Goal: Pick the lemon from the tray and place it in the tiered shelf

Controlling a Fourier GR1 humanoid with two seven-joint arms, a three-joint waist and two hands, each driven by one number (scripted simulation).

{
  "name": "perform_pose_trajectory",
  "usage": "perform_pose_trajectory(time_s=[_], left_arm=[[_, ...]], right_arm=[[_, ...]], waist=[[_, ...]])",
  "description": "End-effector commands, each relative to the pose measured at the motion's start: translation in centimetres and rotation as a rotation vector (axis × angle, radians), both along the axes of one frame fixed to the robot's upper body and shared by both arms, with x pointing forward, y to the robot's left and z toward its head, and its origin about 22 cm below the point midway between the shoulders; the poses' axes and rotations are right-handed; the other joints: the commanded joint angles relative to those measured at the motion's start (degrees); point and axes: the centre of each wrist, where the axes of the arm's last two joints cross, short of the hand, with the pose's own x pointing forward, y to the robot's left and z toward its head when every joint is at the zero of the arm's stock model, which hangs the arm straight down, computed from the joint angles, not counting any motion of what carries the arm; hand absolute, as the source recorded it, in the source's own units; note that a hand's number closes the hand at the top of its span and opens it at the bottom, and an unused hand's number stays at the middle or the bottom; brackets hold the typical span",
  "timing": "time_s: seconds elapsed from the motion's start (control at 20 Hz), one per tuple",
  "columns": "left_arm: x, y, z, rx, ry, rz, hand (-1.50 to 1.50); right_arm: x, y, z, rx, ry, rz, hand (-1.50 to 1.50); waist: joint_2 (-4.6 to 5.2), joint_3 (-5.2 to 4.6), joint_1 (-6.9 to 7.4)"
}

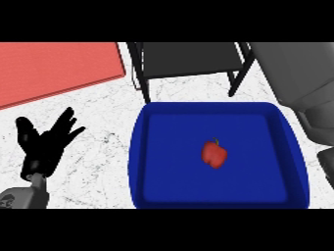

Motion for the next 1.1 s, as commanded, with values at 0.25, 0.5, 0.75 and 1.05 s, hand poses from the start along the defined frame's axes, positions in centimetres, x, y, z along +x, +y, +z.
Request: perform_pose_trajectory(time_s=[0.25,0.5,0.75,1.05], left_arm=[[-1.0,-0.5,-1.6,-0.003,0.058,0.000,0.00],[-1.0,-1.4,-3.5,-0.011,0.064,-0.010,0.00],[-0.6,0.0,-2.1,-0.003,0.070,0.016,0.00],[-1.1,0.7,-1.8,0.022,0.067,0.001,0.00]], right_arm=[[1.9,-1.7,-1.8,0.023,-0.018,0.048,1.50],[1.5,0.2,-1.5,0.000,-0.029,0.061,1.50],[1.7,-0.7,-0.6,0.165,-0.020,-0.012,1.50],[1.8,-2.6,0.7,0.372,-0.053,-0.027,-1.50]], waist=[[0.28,-0.33,0.07],[0.32,-0.38,-0.31],[0.35,-0.35,-0.23],[0.18,-0.32,-0.33]])
